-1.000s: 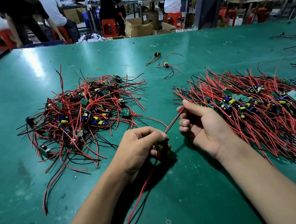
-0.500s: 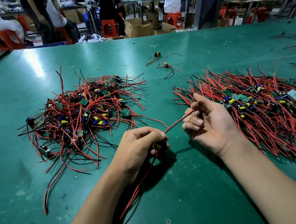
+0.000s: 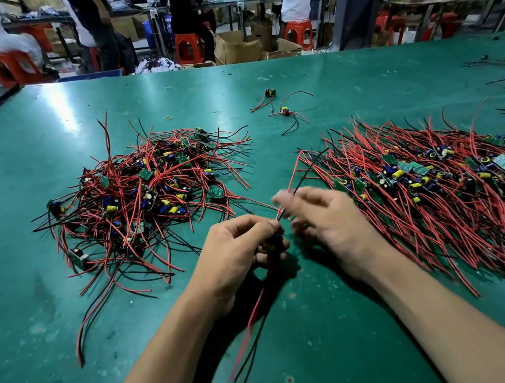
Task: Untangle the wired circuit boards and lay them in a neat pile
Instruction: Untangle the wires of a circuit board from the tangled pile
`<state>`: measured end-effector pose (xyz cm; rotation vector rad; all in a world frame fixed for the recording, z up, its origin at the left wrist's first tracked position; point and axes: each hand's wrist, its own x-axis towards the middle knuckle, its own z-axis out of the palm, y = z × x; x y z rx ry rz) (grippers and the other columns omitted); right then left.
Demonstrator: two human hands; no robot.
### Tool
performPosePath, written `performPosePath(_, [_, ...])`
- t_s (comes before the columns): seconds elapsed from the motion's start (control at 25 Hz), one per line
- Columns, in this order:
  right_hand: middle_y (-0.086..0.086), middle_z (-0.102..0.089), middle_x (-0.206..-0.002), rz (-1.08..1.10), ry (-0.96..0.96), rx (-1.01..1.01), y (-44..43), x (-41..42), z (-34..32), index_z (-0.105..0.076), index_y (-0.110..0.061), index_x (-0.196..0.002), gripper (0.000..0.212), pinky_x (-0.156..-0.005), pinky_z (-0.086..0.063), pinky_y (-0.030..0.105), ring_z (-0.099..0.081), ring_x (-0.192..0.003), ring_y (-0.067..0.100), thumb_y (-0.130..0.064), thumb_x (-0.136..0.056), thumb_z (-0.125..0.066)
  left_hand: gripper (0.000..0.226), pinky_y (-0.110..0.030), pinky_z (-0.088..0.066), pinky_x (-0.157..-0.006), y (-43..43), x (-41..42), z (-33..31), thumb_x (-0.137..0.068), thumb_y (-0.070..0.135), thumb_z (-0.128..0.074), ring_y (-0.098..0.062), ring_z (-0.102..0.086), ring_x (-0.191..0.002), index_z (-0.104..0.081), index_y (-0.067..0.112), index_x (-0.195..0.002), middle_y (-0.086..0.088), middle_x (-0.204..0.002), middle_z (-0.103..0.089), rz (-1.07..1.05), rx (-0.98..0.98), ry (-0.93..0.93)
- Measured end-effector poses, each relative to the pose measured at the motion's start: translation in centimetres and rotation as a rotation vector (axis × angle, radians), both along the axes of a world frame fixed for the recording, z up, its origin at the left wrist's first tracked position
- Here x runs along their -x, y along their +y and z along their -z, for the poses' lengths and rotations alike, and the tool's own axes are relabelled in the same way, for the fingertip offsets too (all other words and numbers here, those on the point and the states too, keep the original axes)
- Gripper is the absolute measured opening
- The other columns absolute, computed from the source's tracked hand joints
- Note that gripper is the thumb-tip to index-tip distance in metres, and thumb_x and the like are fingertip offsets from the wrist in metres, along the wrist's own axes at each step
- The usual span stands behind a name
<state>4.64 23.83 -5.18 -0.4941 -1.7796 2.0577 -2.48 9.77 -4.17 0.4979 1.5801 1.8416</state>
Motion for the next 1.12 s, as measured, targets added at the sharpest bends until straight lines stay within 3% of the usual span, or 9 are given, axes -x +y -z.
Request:
performPosePath(0.08, [0.01, -0.067, -0.075, -0.129, -0.04, 0.01, -0.9, 0.0, 0.4, -0.074, -0.004, -0.09, 0.035, -0.048, -0.046, 0.023, -0.057, -0.053, 0.014, -0.038, -0.08, -0.077, 0.019, -0.022, -0.048, -0.049, -0.1, -0.1, 0.0, -0.092, 0.0, -0.057, -0.017, -0.06, -0.048, -0.067, 0.001, -0.076, -0.01, -0.064, -0.066, -0.001, -0.007, 0.023])
performPosePath(0.16, [0.012, -0.064, -0.075, -0.109, -0.091, 0.009, -0.8, 0.1, 0.1, -0.075, -0.006, -0.088, 0.036, -0.049, -0.041, 0.023, -0.054, -0.052, 0.014, -0.04, -0.078, -0.076, 0.018, -0.022, -0.046, -0.049, -0.2, -0.1, -0.1, -0.091, 0.0, -0.058, -0.017, -0.059, -0.048, -0.068, 0.001, -0.076, -0.011, -0.065, -0.064, -0.001, -0.003, 0.029])
performPosePath(0.28, [0.001, -0.051, -0.056, 0.019, -0.092, 0.042, 0.2, 0.0, -0.3, -0.075, -0.015, -0.079, 0.024, -0.044, -0.025, 0.02, -0.04, -0.043, 0.01, -0.039, -0.081, -0.074, 0.017, -0.023, -0.044, -0.051, -0.1, -0.1, -0.2, -0.089, 0.0, -0.061, -0.018, -0.059, -0.049, -0.067, 0.001, -0.073, -0.013, -0.064, -0.063, 0.011, 0.017, 0.031])
performPosePath(0.36, [-0.003, -0.048, -0.054, 0.128, -0.058, 0.081, 1.0, 0.0, -0.3, -0.072, -0.015, -0.077, 0.02, -0.045, -0.021, 0.021, -0.038, -0.042, 0.01, -0.031, -0.089, -0.071, 0.017, -0.023, -0.043, -0.051, -0.1, -0.1, -0.3, -0.088, -0.001, -0.061, -0.019, -0.059, -0.05, -0.067, 0.002, -0.073, -0.012, -0.063, -0.065, 0.032, 0.028, 0.03])
performPosePath(0.56, [-0.008, -0.055, -0.057, 0.342, 0.043, 0.202, 2.1, 0.3, -0.6, -0.068, -0.007, -0.082, 0.019, -0.04, -0.03, 0.017, -0.04, -0.041, 0.005, -0.021, -0.095, -0.065, 0.018, -0.026, -0.04, -0.053, -0.4, -0.1, -0.3, -0.088, 0.0, -0.061, -0.02, -0.061, -0.052, -0.068, 0.003, -0.072, -0.012, -0.064, -0.065, 0.082, 0.048, 0.029])
performPosePath(0.76, [-0.003, -0.04, -0.053, 0.28, 0.066, 0.598, 2.2, 0.4, -1.4, -0.059, -0.009, -0.067, 0.037, -0.035, -0.026, 0.017, -0.031, -0.034, 0.005, -0.023, -0.101, -0.053, 0.027, -0.029, -0.043, -0.057, -0.5, -0.1, -0.1, -0.087, 0.0, -0.062, -0.022, -0.061, -0.055, -0.071, 0.01, -0.064, -0.01, -0.062, -0.065, 0.09, 0.031, 0.004])
performPosePath(0.88, [-0.002, -0.037, -0.055, 0.232, 0.101, 0.786, 2.4, 0.1, -1.6, -0.057, -0.009, -0.058, 0.041, -0.032, -0.024, 0.017, -0.029, -0.032, 0.005, -0.02, -0.098, -0.055, 0.026, -0.029, -0.045, -0.057, -0.5, -0.1, -0.1, -0.087, 0.001, -0.063, -0.023, -0.061, -0.057, -0.071, 0.01, -0.064, -0.01, -0.062, -0.065, 0.103, 0.028, 0.001])
performPosePath(1.0, [-0.004, -0.044, -0.057, 0.22, 0.099, 0.65, 2.3, 0.0, -1.6, -0.064, -0.01, -0.07, 0.038, -0.036, -0.025, 0.016, -0.03, -0.037, 0.004, -0.034, -0.098, -0.058, 0.022, -0.026, -0.047, -0.056, -0.4, 0.0, 0.0, -0.088, 0.002, -0.062, -0.023, -0.061, -0.057, -0.07, 0.007, -0.068, -0.011, -0.063, -0.066, 0.082, 0.013, -0.024])
performPosePath(1.12, [-0.007, -0.051, -0.06, 0.19, 0.041, 0.401, 2.0, 0.2, -1.1, -0.071, -0.01, -0.09, 0.046, -0.04, -0.03, 0.017, -0.036, -0.043, 0.005, -0.055, -0.083, -0.064, 0.016, -0.02, -0.049, -0.056, -0.2, 0.1, 0.0, -0.093, 0.009, -0.059, -0.019, -0.064, -0.057, -0.068, 0.003, -0.081, -0.013, -0.069, -0.069, 0.046, -0.018, -0.039])
